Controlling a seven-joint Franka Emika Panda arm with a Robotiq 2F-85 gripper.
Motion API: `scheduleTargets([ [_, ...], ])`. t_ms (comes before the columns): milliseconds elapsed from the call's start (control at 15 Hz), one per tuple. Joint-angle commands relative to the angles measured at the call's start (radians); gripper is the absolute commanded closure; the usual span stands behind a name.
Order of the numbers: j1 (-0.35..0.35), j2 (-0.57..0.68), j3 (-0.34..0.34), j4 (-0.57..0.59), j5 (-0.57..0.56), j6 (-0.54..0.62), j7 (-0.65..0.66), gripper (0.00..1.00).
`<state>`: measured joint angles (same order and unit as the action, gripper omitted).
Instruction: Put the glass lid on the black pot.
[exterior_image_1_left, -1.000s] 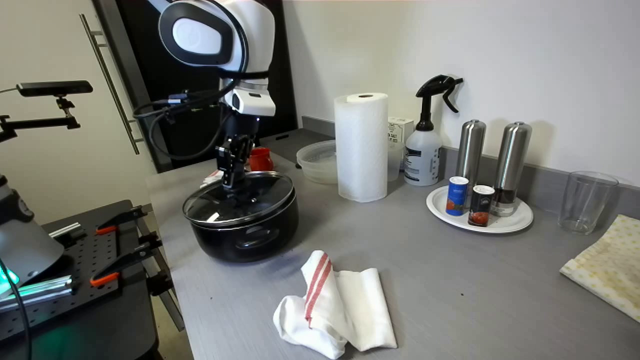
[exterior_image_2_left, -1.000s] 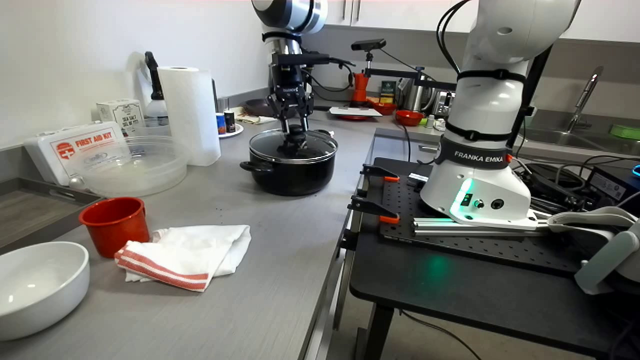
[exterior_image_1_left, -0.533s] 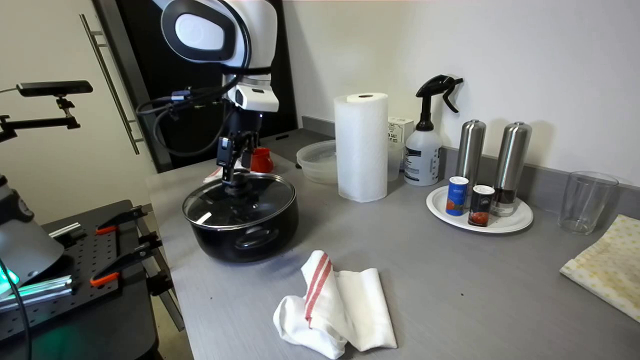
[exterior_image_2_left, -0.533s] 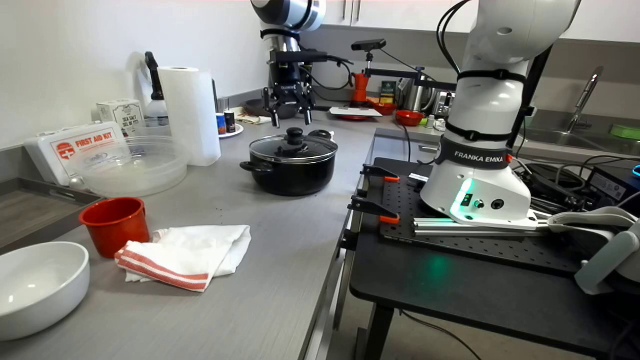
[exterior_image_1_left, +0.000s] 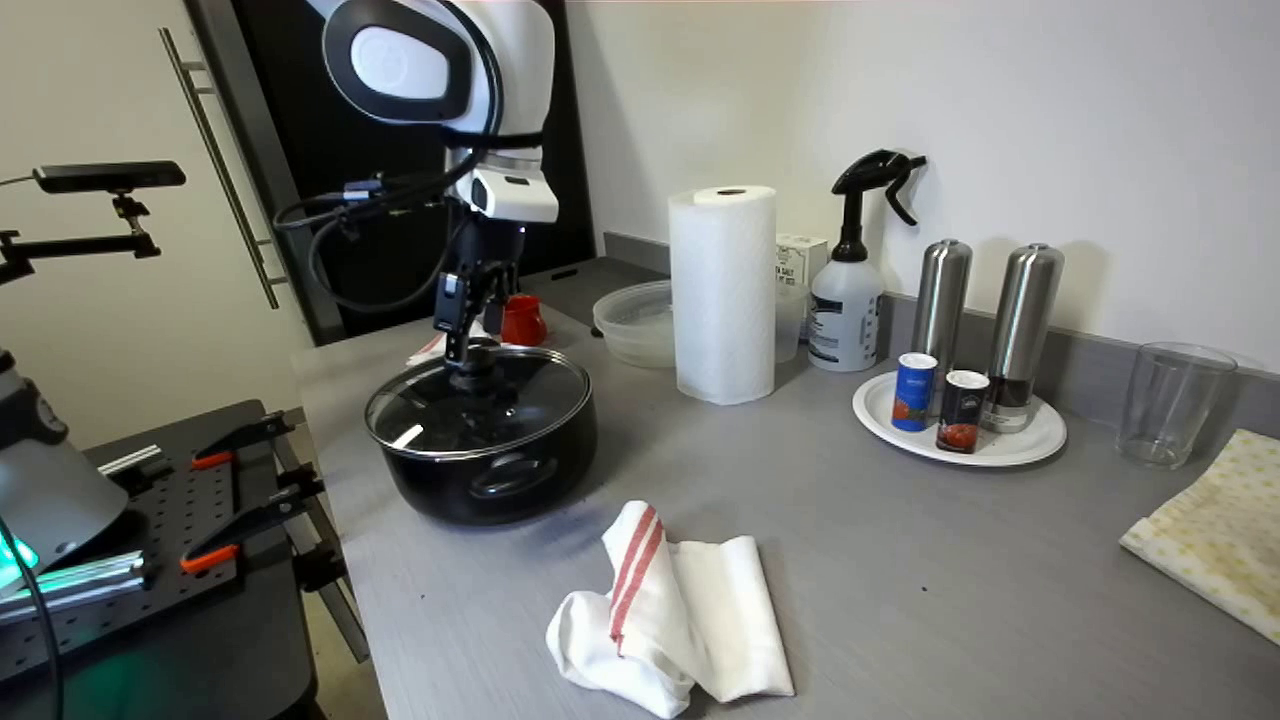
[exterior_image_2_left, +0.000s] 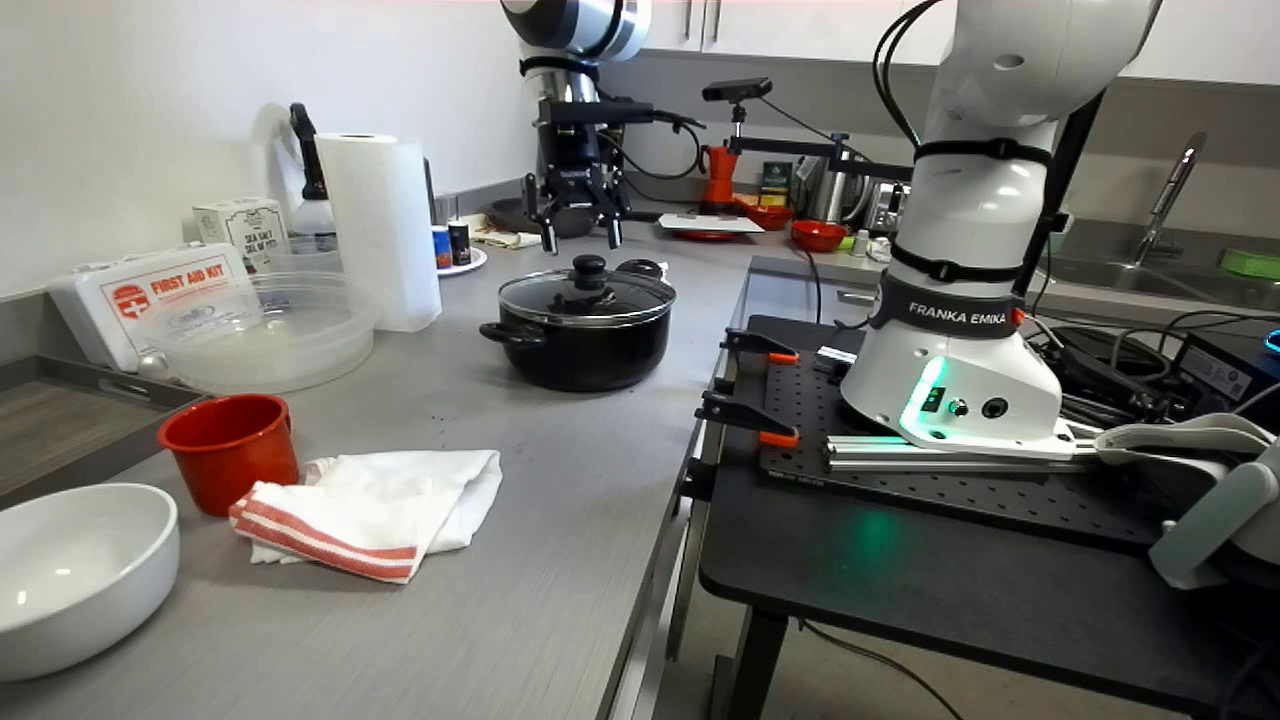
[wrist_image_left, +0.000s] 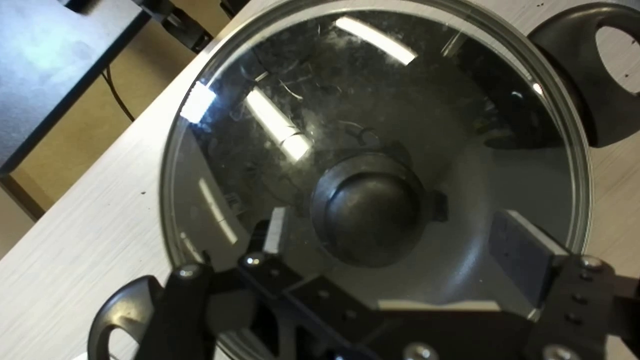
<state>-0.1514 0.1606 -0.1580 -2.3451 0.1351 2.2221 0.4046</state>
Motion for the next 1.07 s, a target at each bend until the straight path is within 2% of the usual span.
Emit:
scheduleTargets([
  [0, 0.013, -0.054, 0.008, -0.060, 0.023, 0.004, -0.038, 0.00],
  [667, 0.046, -0.238, 0.052, -0.298, 0.034, 0.035, -0.055, 0.00],
  [1000, 0.076, -0.261, 0.089, -0.361, 0.097, 0.042, -0.059, 0.00],
])
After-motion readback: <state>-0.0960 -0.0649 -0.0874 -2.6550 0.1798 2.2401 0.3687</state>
